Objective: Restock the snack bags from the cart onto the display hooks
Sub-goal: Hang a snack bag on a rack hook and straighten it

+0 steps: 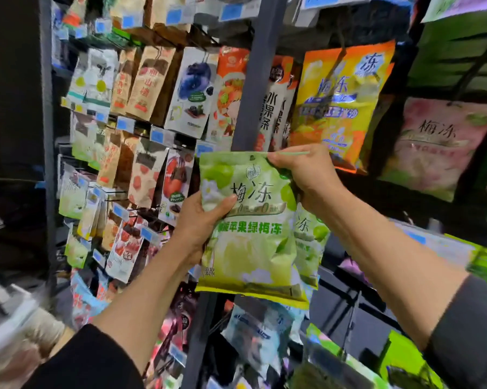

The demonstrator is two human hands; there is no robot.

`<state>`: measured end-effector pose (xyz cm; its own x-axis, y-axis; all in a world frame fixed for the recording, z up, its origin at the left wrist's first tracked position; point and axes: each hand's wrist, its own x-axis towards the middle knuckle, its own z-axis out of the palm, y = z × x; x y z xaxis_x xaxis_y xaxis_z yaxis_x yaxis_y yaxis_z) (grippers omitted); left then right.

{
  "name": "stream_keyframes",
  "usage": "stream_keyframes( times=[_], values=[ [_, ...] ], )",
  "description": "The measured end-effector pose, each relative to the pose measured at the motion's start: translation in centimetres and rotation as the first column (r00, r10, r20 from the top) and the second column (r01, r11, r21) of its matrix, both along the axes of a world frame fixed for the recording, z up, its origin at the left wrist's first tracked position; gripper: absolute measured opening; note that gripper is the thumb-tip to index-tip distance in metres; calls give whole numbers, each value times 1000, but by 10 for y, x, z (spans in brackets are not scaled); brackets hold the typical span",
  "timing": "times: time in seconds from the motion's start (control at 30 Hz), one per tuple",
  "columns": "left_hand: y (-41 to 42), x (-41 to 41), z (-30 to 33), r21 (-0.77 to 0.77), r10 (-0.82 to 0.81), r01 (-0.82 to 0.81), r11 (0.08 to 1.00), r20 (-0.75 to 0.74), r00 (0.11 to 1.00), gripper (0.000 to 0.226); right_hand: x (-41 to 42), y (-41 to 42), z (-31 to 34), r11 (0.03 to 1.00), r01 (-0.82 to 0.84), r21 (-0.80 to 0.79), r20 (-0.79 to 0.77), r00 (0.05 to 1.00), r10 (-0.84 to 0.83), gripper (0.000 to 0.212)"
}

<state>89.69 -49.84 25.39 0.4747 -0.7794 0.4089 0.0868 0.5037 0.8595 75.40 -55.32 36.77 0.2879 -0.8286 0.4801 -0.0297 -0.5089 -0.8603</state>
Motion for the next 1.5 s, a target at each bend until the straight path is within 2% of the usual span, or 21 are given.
stream_keyframes(
  times=[0.03, 0.07, 0.13, 0.2, 0.27, 0.3, 0.4, 0.5, 0.6, 0.73, 0.9, 1.07, 1.13, 1.3, 1.5],
  values=[
    [0, 2, -8, 21, 26, -27, 999, 45, 999, 17, 0, -3, -13, 999, 31, 22, 13, 999, -31, 5],
    [0, 3, -14, 46, 57, -61, 997, 88, 995, 35, -1, -6, -25, 997, 67, 44, 23, 997, -68, 9],
    [0, 3, -21, 70, 120, -127, 989, 101, 988, 66, -2, -10, -46, 992, 102, 71, 38, 994, -105, 15],
    [-3, 5, -24, 19, 169, -173, 985, 122, 978, 64, -3, -11, -61, 989, 118, 93, 58, 991, -124, 15],
    [-8, 7, -25, -47, 249, -245, 968, 234, 940, 54, -5, -13, -73, 984, 137, 111, 63, 988, -144, 29],
    [-12, 8, -25, -81, 302, -291, 953, 322, 897, 49, -7, -15, -78, 982, 149, 114, 64, 986, -157, 34],
    [-20, 8, -19, -203, 396, -342, 917, 554, 732, 38, -11, -21, -90, 973, 195, 124, 115, 971, -210, 21],
    [-32, 5, -5, -329, 437, -292, 898, 748, 500, 42, -16, -27, -96, 955, 255, 148, 153, 949, -277, 26],
    [-44, 2, 11, -391, 450, -243, 888, 847, 283, 55, -23, -27, -98, 944, 286, 165, 172, 934, -313, 11],
    [-59, -2, 20, -369, 400, -203, 907, 906, 137, 72, -36, -32, -98, 931, 312, 191, 247, 903, -353, 9],
    [-73, 0, 9, -357, 385, -209, 911, 916, 114, 78, -34, -39, -91, 940, 304, 154, 261, 905, -336, 19],
    [-77, 2, 4, -354, 380, -202, 913, 918, 110, 88, -21, -48, -82, 912, 388, 137, 256, 875, -411, 8],
    [-77, 2, 3, -347, 372, -193, 918, 921, 113, 86, -19, -54, -82, 895, 428, 126, 245, 861, -446, 4],
    [-76, 2, 4, -357, 384, -202, 912, 916, 115, 83, -20, -60, -86, 868, 496, 43, 178, 851, -495, 17],
    [-76, 2, 3, -376, 401, -192, 906, 910, 108, 81, -22, -74, -88, 810, 586, 7, 100, 806, -584, 11]
  ],
)
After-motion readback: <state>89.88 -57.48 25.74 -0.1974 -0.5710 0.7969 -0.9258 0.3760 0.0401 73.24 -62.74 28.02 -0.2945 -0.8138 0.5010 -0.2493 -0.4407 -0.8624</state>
